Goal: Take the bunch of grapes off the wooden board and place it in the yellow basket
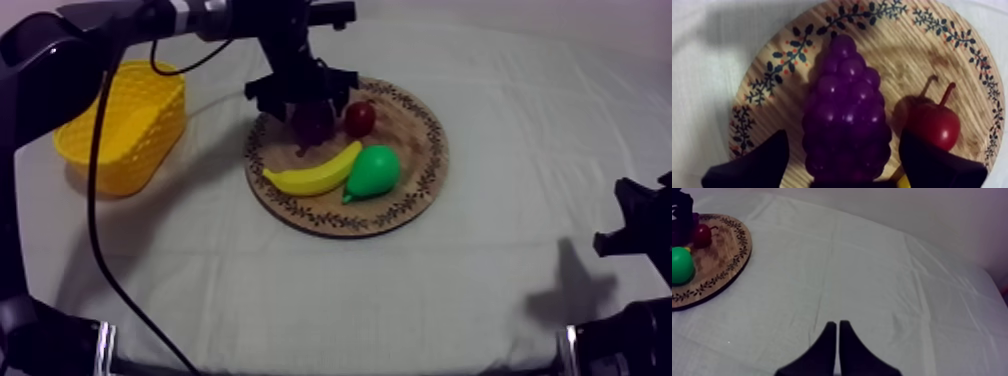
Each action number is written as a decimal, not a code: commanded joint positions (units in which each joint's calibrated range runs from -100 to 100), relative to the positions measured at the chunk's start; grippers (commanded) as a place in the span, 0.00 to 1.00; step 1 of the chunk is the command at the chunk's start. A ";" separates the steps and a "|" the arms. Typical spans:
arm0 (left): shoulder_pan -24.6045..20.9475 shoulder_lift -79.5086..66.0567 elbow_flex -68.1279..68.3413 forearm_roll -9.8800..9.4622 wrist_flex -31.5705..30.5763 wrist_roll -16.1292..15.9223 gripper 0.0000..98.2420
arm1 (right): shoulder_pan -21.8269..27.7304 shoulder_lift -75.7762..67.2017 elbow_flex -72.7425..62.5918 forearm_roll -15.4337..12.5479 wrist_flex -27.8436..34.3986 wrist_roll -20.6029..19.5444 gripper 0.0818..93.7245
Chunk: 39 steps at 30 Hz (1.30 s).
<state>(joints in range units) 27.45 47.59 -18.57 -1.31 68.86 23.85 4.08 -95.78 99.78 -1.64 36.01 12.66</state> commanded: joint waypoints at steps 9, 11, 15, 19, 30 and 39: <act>-0.11 1.52 -1.24 -0.52 1.20 1.08 0.72 | -0.02 0.02 -0.01 0.00 0.04 0.01 0.00; -0.15 1.20 -0.54 -0.47 0.64 1.22 0.69 | -0.02 0.02 -0.01 0.00 0.04 0.01 0.00; -0.12 0.62 0.49 -0.36 -0.58 1.12 0.65 | -0.02 0.02 -0.01 0.00 0.04 0.01 0.00; 0.00 0.13 1.43 -0.51 -1.64 0.87 0.55 | -0.02 0.02 -0.01 0.00 0.04 0.01 0.00; 0.51 -0.38 2.25 -0.62 -3.38 0.04 0.46 | -0.02 0.02 -0.01 0.00 0.04 0.01 0.00; 0.67 -4.89 6.22 -0.51 -7.06 -1.11 0.45 | -0.02 0.02 -0.01 0.00 0.04 0.01 0.00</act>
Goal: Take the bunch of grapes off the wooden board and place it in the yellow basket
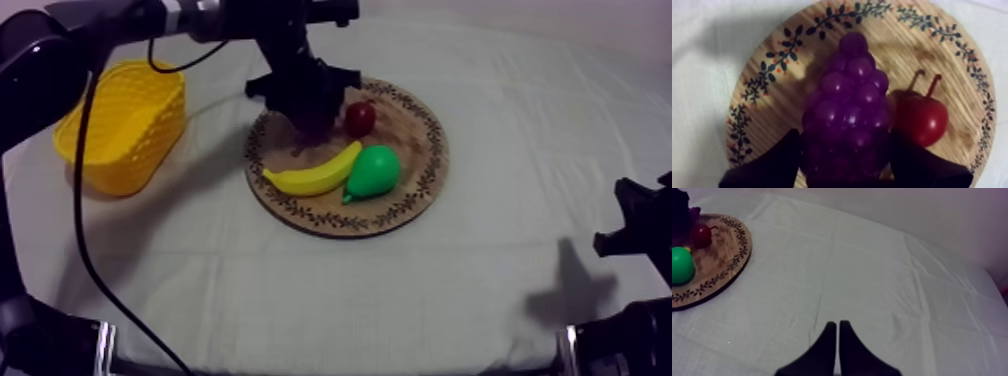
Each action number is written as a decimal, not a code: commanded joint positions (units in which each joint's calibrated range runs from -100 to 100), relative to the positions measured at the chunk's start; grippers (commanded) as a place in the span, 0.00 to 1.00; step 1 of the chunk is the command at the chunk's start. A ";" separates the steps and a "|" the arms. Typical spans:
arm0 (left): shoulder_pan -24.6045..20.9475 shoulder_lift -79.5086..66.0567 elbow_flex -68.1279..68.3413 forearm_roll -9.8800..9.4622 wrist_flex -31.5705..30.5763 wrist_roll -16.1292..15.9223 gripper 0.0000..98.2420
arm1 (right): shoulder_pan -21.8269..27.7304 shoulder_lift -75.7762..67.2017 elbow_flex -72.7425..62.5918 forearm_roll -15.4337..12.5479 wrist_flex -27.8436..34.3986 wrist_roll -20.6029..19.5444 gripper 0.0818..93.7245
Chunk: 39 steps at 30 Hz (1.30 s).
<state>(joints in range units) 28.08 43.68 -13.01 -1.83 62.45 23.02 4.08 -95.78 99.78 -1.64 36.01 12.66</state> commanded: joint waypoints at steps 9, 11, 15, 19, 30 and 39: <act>0.17 -11.93 8.77 -0.14 -4.06 -1.45 0.46 | -0.02 0.02 -0.01 0.00 0.04 0.01 0.00; 0.22 -15.15 10.57 -0.17 -4.22 -1.50 0.46 | -0.02 0.02 -0.01 0.00 0.04 0.01 0.00; 0.35 -22.01 14.37 -0.19 -4.21 -1.73 0.46 | -0.02 0.02 -0.01 0.00 0.04 0.01 0.00; 0.07 -28.75 19.32 -0.20 -3.94 -1.55 0.46 | -0.02 0.02 -0.01 0.00 0.04 0.01 0.00; -3.49 -43.83 38.18 -0.48 -6.04 -1.00 0.46 | -0.02 0.02 -0.01 0.00 0.04 0.01 0.00; -9.87 -52.47 49.54 -0.34 -6.76 -2.24 0.46 | -0.02 0.02 -0.01 0.00 0.04 0.01 0.00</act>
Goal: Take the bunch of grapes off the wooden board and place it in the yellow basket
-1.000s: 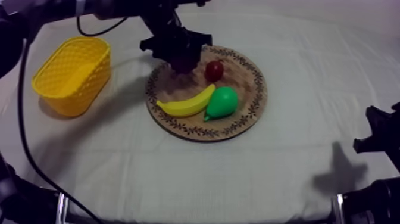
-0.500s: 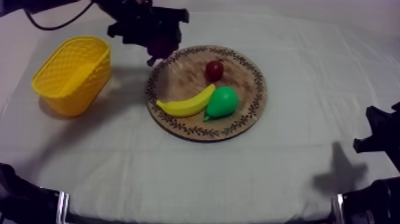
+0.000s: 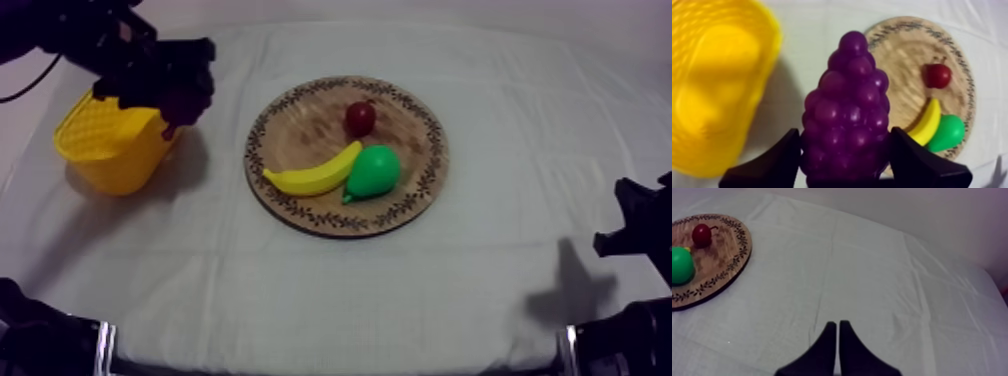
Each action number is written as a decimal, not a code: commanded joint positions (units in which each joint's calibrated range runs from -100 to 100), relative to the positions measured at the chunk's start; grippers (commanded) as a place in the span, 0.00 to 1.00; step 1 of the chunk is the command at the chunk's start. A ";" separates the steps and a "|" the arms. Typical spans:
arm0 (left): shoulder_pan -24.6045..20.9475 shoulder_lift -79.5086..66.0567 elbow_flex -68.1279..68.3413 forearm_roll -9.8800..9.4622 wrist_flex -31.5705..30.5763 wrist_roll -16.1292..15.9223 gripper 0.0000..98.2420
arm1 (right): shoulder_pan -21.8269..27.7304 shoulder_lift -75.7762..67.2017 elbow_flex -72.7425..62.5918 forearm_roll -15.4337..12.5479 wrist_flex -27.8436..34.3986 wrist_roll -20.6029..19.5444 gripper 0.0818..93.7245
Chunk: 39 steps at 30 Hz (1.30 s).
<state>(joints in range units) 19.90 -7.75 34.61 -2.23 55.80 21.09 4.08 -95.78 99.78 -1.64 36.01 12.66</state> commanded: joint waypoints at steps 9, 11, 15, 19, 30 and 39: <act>-10.69 -4.00 3.73 0.13 0.94 -4.09 0.46 | -0.02 0.02 -0.01 0.00 0.04 0.01 0.00; -12.41 -3.20 2.41 0.08 1.42 -5.01 0.46 | -0.02 0.02 -0.01 0.00 0.04 0.01 0.00; -14.78 -0.15 -0.96 0.03 1.87 -6.84 0.46 | -0.02 0.02 -0.01 0.00 0.04 0.01 0.00; -16.12 4.02 -3.84 -0.17 1.68 -7.94 0.46 | -0.02 0.02 -0.01 0.00 0.04 0.01 0.00; -19.17 13.88 -1.47 0.03 -4.64 -9.63 0.47 | -0.02 0.02 -0.01 0.00 0.04 0.01 0.00; -18.84 19.04 0.79 0.32 -8.72 -10.09 0.47 | -0.02 0.02 -0.01 0.00 0.04 0.01 0.00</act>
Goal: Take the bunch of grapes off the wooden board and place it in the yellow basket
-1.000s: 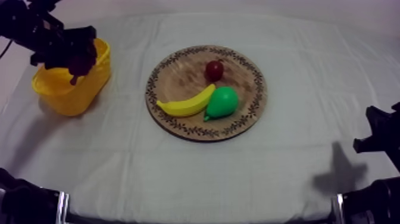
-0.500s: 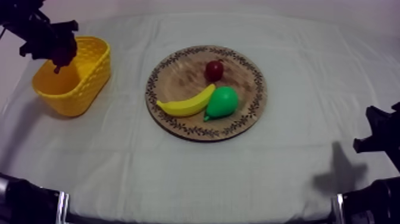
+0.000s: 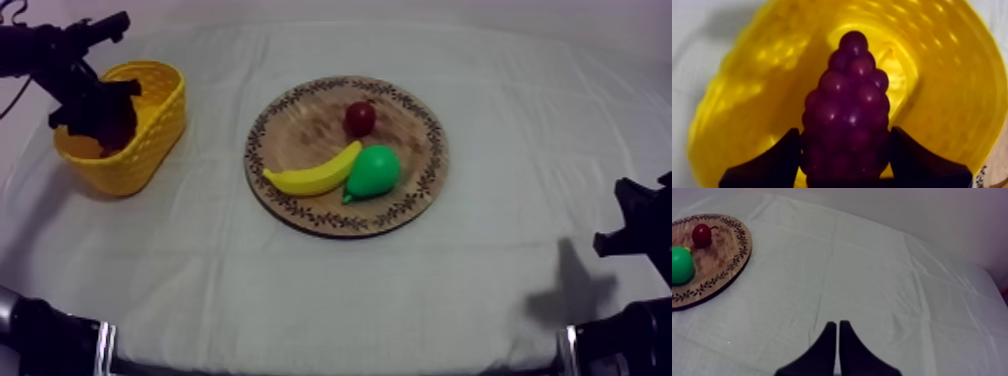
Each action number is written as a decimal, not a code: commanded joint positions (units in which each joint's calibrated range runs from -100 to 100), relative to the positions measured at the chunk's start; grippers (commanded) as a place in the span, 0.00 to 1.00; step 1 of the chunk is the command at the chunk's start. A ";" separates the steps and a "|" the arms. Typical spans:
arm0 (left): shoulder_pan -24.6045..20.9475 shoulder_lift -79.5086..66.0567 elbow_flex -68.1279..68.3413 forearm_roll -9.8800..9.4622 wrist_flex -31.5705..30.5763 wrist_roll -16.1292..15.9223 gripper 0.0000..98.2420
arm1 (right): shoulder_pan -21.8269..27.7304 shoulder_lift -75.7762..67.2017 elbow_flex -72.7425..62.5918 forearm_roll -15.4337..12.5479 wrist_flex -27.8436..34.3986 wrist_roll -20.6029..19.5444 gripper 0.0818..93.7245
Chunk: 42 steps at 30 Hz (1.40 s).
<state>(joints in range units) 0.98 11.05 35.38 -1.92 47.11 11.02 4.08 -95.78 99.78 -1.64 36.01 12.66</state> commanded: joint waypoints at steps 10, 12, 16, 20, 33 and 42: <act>1.13 0.07 1.24 0.04 -1.97 -0.24 0.61 | -0.02 0.02 -0.01 0.00 0.04 0.01 0.00; 1.24 -0.50 1.94 0.04 -3.14 -0.28 0.67 | -0.02 0.02 -0.01 0.00 0.04 0.01 0.00; 1.36 -1.86 3.12 -0.05 -5.34 -0.55 0.75 | -0.02 0.02 -0.01 0.00 0.04 0.01 0.00; 1.44 -3.42 5.13 -0.14 -8.75 -1.10 0.80 | -0.02 0.02 -0.01 0.00 0.04 0.01 0.00; 2.34 -9.74 9.16 -0.25 -11.83 -1.95 0.79 | -0.02 0.02 -0.01 0.00 0.04 0.01 0.00; 3.63 -21.92 12.83 -0.25 -10.75 -1.02 0.43 | -0.02 0.02 -0.01 0.00 0.04 0.01 0.00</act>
<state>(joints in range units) 4.55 -8.42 48.11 -2.15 36.12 9.98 4.08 -95.78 99.78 -1.64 36.01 12.66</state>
